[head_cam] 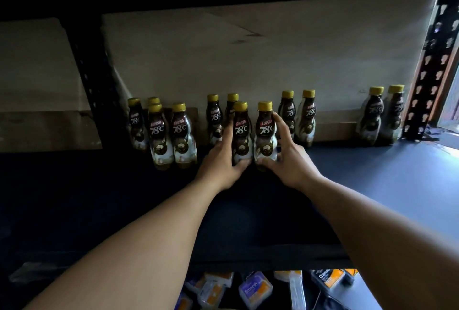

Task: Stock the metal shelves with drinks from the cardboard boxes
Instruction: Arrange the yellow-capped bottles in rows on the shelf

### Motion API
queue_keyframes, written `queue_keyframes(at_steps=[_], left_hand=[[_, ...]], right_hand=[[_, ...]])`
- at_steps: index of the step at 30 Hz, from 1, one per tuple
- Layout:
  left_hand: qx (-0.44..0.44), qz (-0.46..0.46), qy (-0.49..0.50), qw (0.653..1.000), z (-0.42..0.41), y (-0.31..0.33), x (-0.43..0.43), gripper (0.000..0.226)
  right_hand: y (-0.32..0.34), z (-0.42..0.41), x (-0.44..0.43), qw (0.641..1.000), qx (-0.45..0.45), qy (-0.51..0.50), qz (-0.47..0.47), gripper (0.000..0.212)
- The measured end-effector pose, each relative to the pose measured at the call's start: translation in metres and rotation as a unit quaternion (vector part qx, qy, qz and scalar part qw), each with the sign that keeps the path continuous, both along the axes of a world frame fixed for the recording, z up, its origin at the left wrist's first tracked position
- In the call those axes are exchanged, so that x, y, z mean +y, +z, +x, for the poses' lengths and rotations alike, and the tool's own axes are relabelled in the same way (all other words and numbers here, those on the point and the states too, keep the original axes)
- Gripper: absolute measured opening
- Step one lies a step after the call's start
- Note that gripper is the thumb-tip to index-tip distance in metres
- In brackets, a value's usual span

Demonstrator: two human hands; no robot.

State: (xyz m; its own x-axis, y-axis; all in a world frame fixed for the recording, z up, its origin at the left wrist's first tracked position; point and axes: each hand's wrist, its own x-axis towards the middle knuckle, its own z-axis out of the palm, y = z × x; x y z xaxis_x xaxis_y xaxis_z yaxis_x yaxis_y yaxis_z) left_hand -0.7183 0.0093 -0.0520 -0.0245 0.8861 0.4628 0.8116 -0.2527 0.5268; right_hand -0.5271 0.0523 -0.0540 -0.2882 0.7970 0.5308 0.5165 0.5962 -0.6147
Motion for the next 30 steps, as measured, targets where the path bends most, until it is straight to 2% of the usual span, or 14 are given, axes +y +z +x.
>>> queue_keyframes(at_steps=[14, 30], left_hand=[[-0.028, 0.000, -0.006, 1.000, 0.007, -0.004, 0.008, 0.106], [-0.014, -0.021, 0.001, 1.000, 0.006, -0.005, 0.010, 0.112]], right_hand=[[-0.007, 0.008, 0.014, 1.000, 0.026, 0.001, -0.001, 0.114], [-0.009, 0.008, 0.019, 0.999, 0.025, 0.029, 0.000, 0.113]])
